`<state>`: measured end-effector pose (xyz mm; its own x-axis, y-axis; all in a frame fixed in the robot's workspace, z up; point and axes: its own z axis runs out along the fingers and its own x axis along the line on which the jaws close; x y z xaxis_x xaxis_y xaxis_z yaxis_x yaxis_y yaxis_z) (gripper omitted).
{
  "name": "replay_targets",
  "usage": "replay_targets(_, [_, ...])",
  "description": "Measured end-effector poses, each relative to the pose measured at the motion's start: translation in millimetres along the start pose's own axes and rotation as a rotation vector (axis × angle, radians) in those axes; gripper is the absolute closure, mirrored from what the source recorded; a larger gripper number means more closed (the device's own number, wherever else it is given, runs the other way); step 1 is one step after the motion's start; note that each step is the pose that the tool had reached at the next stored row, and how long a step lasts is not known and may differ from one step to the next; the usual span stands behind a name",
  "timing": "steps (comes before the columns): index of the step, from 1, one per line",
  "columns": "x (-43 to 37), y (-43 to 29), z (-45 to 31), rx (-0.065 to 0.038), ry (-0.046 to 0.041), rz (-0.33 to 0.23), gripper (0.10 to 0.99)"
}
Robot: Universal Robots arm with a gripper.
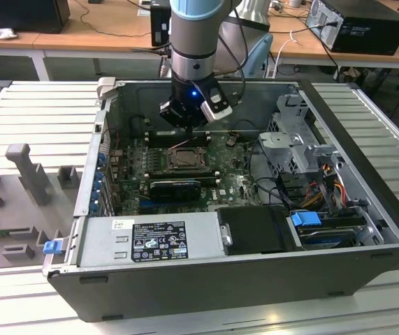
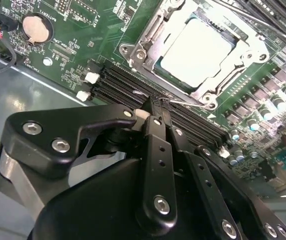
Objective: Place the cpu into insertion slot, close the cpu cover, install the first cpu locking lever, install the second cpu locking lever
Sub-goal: 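Install the first cpu locking lever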
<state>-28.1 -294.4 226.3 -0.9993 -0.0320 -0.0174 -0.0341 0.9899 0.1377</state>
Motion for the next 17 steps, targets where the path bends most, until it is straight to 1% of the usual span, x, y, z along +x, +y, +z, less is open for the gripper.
replay_targets(3, [-2.1, -0.5, 3.4, 0.000, 0.0014, -0.010, 0.980])
replay_targets(6, [-4.1, -0.7, 5.0, 0.000, 0.0022, -0.015, 0.980])
replay_targets(17, [-7.2, -1.3, 12.3, 0.000, 0.0034, -0.024, 0.980])
